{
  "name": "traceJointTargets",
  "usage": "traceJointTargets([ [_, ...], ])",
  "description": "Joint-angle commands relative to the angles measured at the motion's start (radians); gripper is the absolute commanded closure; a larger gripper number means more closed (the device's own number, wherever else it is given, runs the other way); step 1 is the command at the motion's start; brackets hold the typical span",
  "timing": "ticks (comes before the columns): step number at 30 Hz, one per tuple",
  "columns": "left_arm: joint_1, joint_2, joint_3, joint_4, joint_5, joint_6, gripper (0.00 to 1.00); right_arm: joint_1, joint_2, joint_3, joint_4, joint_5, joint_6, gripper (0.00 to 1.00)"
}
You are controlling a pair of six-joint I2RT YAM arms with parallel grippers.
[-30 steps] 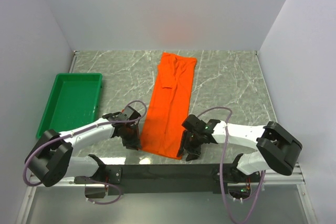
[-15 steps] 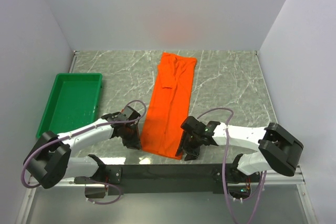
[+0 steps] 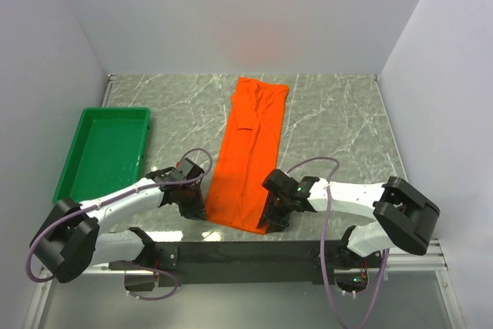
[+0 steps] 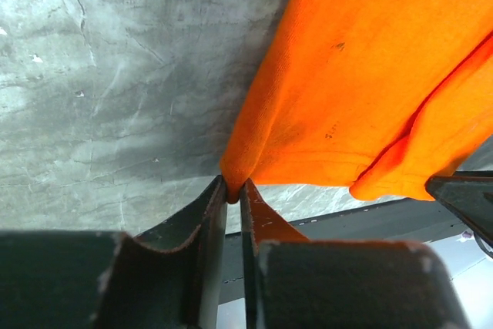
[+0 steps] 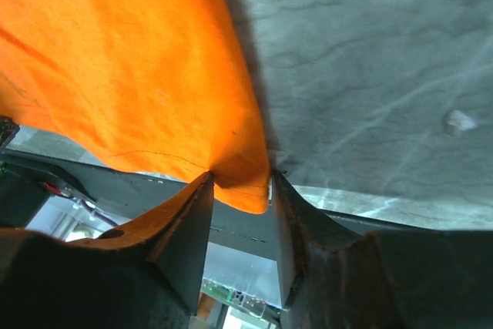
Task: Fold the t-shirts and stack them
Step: Fold the tshirt
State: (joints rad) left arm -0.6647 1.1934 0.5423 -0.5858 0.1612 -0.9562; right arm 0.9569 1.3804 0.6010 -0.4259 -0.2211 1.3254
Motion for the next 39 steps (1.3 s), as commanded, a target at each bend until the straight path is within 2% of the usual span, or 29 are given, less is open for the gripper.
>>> traceJointTargets([
  [1, -0.007, -0.023, 0.002, 0.014, 0.008, -0.013, 0.84, 0.016, 0.031, 0.020, 0.009, 0.040, -0.009, 0.57],
  [6, -0.006, -0.038, -0.004, 0.015, 0.009, -0.016, 0.88, 0.019, 0.025, 0.016, 0.015, 0.040, -0.011, 0.67],
  [7, -0.007, -0.037, -0.004, 0.014, 0.006, -0.015, 0.90, 0.019, 0.023, 0.019, 0.013, 0.042, -0.012, 0.74],
  [11, -0.006, -0.044, -0.001, 0.006, 0.011, -0.012, 0.99, 0.017, -0.009, 0.028, -0.013, 0.061, -0.023, 0.91],
  [13, -0.006, -0.049, 0.001, 0.004, 0.021, -0.013, 0.99, 0.017, -0.014, 0.036, -0.020, 0.066, -0.035, 0.99],
  [18, -0.006, -0.080, 0.004, -0.037, 0.060, -0.022, 0.99, 0.019, -0.014, 0.112, -0.097, 0.055, -0.118, 1.00],
  [24, -0.018, -0.158, -0.005, -0.101, 0.164, -0.027, 0.99, 0.028, 0.017, 0.171, -0.171, -0.030, -0.232, 1.00],
  [29, -0.085, -0.219, -0.031, -0.103, 0.241, -0.082, 0.99, 0.026, 0.005, 0.189, -0.255, -0.096, -0.331, 1.00],
  [34, -0.215, -0.241, -0.068, -0.054, 0.261, -0.196, 0.99, 0.028, -0.026, 0.160, -0.283, -0.170, -0.370, 1.00],
  [39, -0.234, -0.230, -0.028, -0.072, 0.201, -0.216, 0.99, 0.010, -0.064, 0.164, -0.321, -0.152, -0.387, 1.00],
])
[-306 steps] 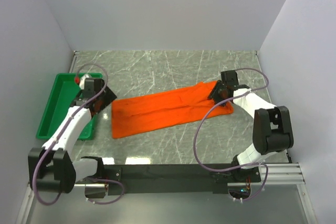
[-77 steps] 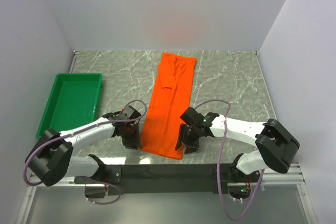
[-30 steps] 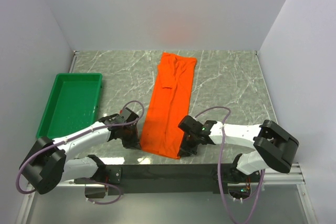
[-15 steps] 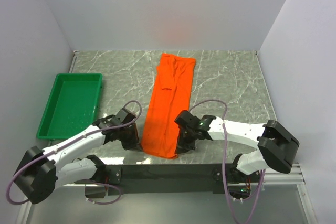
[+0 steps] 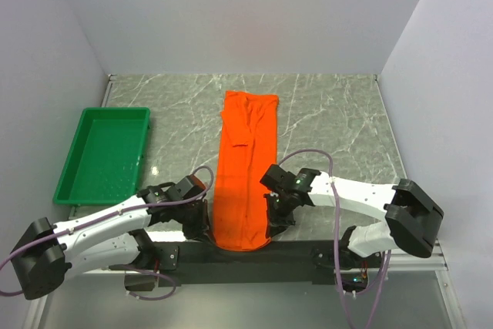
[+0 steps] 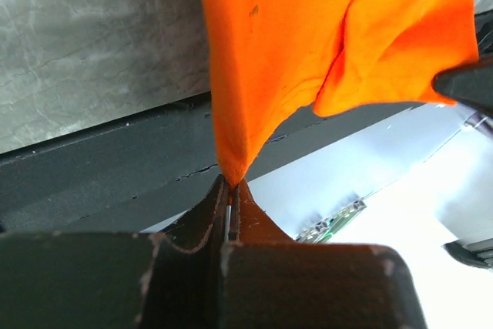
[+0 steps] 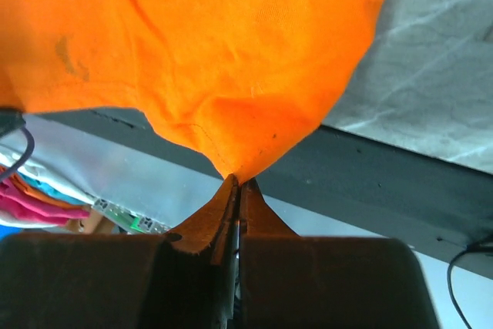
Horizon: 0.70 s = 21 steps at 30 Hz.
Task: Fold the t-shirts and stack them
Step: Fold the tshirt
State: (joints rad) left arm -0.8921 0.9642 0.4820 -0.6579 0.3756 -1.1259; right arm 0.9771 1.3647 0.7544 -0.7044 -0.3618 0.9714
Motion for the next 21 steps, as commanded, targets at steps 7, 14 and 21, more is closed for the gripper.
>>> traceJointTargets([
  [7, 0.071, 0.113, 0.144, 0.052, -0.119, -0.005, 0.99, -0.127, -0.059, 0.042, -0.020, 0.052, -0.068, 1.00],
  [14, 0.260, 0.182, 0.260, 0.084, -0.164, 0.107, 0.99, -0.274, -0.004, 0.138, -0.003, 0.090, -0.198, 1.00],
  [21, 0.353, 0.297, 0.343, 0.176, -0.187, 0.190, 0.99, -0.362, 0.129, 0.333, -0.012, 0.138, -0.312, 1.00],
])
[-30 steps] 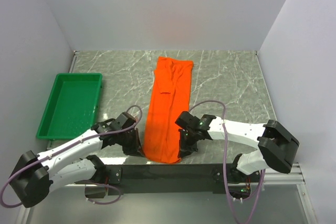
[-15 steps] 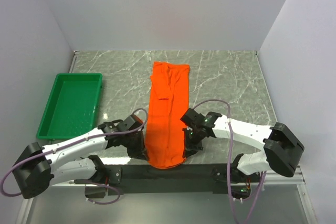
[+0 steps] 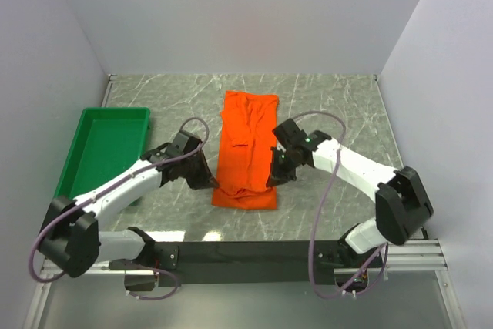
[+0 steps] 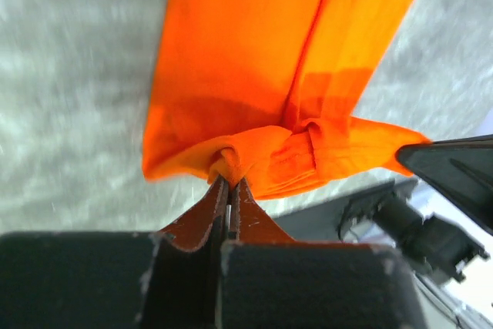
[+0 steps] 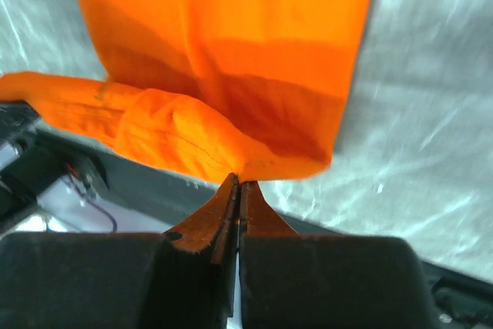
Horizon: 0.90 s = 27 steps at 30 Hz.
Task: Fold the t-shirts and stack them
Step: Fold the tshirt
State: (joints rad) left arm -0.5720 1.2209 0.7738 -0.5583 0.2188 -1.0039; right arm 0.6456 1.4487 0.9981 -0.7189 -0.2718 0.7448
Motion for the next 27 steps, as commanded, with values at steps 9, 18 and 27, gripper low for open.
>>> traceJointTargets([
  [9, 0.115, 0.256, 0.215, 0.141, -0.036, 0.151, 0.99, -0.122, 0.193, 0.260, 0.012, 0.092, -0.176, 1.00],
  [18, 0.156, 0.413, 0.335, 0.166, -0.026, 0.186, 0.99, -0.199, 0.280, 0.292, 0.061, 0.080, -0.185, 1.00],
  [27, 0.169, 0.486, 0.328, 0.222, -0.016, 0.188, 0.99, -0.233, 0.360, 0.295, 0.113, 0.063, -0.186, 1.00],
])
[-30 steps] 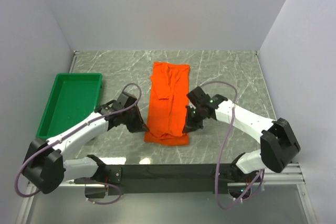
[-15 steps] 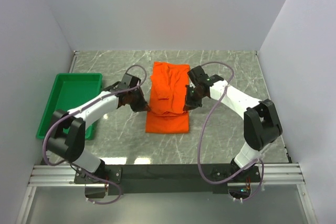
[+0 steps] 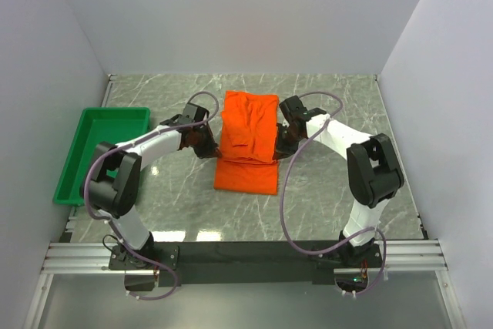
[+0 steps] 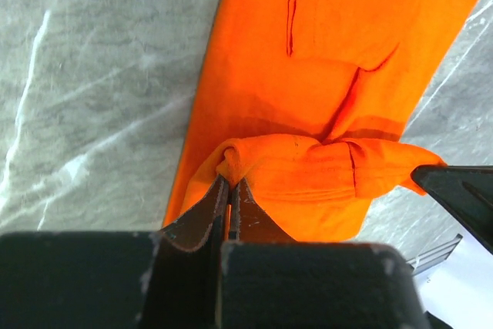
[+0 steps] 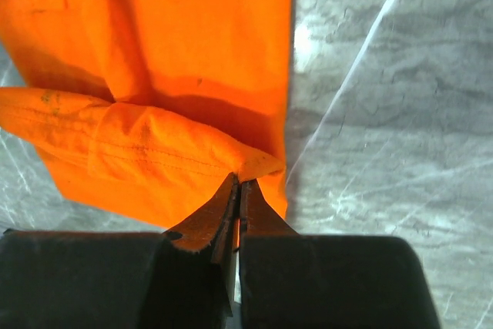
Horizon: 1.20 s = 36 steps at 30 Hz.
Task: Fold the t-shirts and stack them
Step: Fold the tshirt
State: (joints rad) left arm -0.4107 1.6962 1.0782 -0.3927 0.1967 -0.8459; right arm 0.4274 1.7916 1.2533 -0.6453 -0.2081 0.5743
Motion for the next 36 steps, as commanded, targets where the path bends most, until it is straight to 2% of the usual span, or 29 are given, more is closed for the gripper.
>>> traceJointTargets([
  [1, 0.007, 0.019, 0.023, 0.067, 0.010, 0.033, 0.99, -0.015, 0.020, 0.038, 0.050, -0.002, -0.016, 1.00],
  [25, 0.009, 0.045, -0.029, 0.144, -0.046, -0.004, 0.99, -0.018, 0.071, 0.049, 0.099, 0.021, -0.019, 1.00],
  [28, 0.009, 0.052, -0.026, 0.156, -0.040, 0.004, 0.98, -0.019, 0.077, 0.057, 0.102, 0.022, -0.021, 0.93],
  [31, 0.009, 0.033, -0.026, 0.175, -0.022, 0.019, 0.78, -0.019, 0.058, 0.052, 0.128, 0.004, -0.027, 0.82],
  [32, 0.009, 0.023, -0.029, 0.184, -0.019, 0.021, 0.72, -0.018, 0.046, 0.040, 0.137, 0.004, -0.028, 0.74],
  [33, 0.009, 0.011, -0.034, 0.187, -0.017, 0.019, 0.61, -0.019, 0.020, 0.037, 0.145, 0.006, -0.030, 0.70],
  [35, 0.009, -0.029, -0.035, 0.183, -0.025, 0.013, 0.51, -0.018, -0.010, 0.025, 0.165, 0.013, -0.042, 0.61],
  [36, 0.009, -0.044, -0.038, 0.176, -0.029, 0.011, 0.42, -0.018, -0.055, 0.015, 0.177, 0.015, -0.044, 0.58],
])
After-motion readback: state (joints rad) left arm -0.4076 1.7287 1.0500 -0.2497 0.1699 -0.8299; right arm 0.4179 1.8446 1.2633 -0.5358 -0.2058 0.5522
